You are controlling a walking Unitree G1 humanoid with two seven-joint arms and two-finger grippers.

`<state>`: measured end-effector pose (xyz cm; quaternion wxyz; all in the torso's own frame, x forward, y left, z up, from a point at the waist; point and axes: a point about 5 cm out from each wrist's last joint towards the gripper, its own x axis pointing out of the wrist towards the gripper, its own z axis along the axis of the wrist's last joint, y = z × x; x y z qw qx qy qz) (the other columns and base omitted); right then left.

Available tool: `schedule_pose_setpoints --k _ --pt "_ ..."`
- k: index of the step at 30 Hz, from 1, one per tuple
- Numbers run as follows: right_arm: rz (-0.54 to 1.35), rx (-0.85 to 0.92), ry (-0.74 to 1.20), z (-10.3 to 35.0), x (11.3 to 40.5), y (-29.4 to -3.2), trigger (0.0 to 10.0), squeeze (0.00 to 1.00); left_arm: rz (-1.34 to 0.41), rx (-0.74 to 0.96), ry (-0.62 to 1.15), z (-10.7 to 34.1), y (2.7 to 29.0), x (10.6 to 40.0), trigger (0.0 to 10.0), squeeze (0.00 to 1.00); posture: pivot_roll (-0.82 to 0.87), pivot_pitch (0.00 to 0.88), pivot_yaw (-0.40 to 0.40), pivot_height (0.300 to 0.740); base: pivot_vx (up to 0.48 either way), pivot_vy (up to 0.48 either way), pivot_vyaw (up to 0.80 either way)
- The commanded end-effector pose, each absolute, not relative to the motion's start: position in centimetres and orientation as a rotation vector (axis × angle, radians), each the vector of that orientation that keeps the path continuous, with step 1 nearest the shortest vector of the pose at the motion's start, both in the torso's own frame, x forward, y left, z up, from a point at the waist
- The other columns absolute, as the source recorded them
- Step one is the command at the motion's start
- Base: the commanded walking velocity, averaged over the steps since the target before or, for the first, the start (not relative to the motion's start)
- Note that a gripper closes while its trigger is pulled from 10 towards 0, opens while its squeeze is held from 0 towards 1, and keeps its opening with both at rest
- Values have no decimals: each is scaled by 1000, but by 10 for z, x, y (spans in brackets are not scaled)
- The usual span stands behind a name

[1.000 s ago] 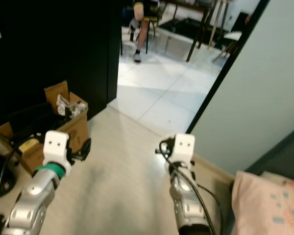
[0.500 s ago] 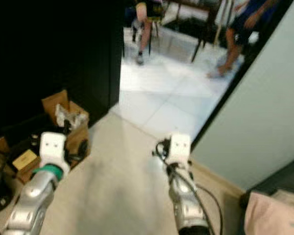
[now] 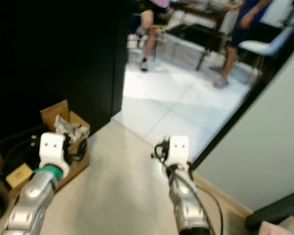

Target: Clean up the room

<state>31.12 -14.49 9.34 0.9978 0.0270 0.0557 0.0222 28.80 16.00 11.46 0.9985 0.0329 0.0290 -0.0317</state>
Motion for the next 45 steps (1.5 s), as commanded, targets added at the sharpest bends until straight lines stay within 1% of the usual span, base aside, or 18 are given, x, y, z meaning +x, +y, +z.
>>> schedule_pose_setpoints --k 1,14,22,32,34,45 --pt "69 57 123 93 312 -140 10000 0 -43 65 76 110 165 285 10000 0 82 25 -124 740 401 0 800" --pt "99 28 136 92 312 -142 10000 0 -32 57 81 108 165 283 10000 0 79 37 -133 740 403 0 800" --pt "96 6 144 92 313 -154 10000 0 -31 56 85 108 164 281 10000 0 75 47 -135 740 402 0 800" --pt "98 -14 144 93 315 -157 10000 0 -27 57 86 107 165 281 10000 0 75 47 -135 740 393 0 800" --pt "97 -1 148 92 316 -158 10000 0 -18 60 82 107 166 281 10000 0 75 46 -137 740 292 0 0" --pt "91 -1 158 93 317 -168 10000 0 7 83 112 102 168 281 10000 0 69 50 -142 740 0 0 0"
